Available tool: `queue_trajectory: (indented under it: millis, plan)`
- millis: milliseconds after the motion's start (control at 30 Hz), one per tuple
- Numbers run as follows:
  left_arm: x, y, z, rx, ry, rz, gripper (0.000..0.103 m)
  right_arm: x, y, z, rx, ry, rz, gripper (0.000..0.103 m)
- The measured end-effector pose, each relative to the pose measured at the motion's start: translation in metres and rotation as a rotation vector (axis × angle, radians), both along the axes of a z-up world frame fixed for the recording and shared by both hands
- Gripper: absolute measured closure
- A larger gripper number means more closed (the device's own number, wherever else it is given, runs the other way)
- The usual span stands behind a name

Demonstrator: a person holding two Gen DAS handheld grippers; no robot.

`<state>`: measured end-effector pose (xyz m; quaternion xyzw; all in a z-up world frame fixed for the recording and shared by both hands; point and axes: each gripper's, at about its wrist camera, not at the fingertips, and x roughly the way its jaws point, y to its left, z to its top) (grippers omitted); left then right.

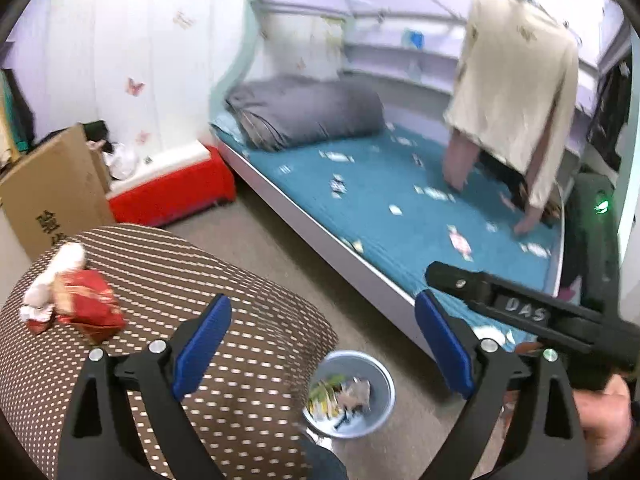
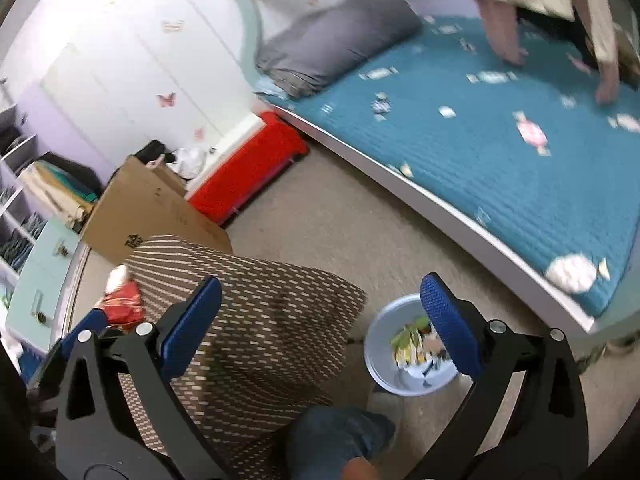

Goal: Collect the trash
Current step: 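Move both tools back over the table, then grasp the red snack bag with the right gripper while the left grasps a white wrapper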

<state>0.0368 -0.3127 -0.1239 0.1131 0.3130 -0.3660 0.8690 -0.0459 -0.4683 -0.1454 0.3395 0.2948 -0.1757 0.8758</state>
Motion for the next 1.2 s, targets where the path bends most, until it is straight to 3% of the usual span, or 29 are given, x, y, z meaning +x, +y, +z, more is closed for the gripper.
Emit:
queue_trajectory:
  millis: [100,267,667,1000,1133,1200]
  plan:
    - [0.003,0.02,0.008,-0.04,-0.003,0.003,0.009,0.006,0.017,0.018,-0.047,-0.015,0.033,0.006]
    - [0.012,0.056,0.01,-0.019,0.02,0.055,0.009,0.022,0.054,0.041,-0.131,-0.024,0.125,0.006]
    - [0.051,0.183,0.013,-0.012,-0.015,0.309,0.009,0.089,0.161,0.057,-0.304,-0.017,0.395,0.006]
    - [0.097,0.276,-0.011,0.02,0.018,0.496,0.009,0.174,0.246,0.023,-0.373,0.065,0.623,0.006]
    - [0.12,0.29,-0.019,0.031,0.027,0.523,0.009,0.202,0.263,0.007,-0.385,0.087,0.655,0.007]
    - [0.132,0.292,-0.022,0.042,0.026,0.524,0.009,0.215,0.269,0.001,-0.389,0.094,0.668,0.012]
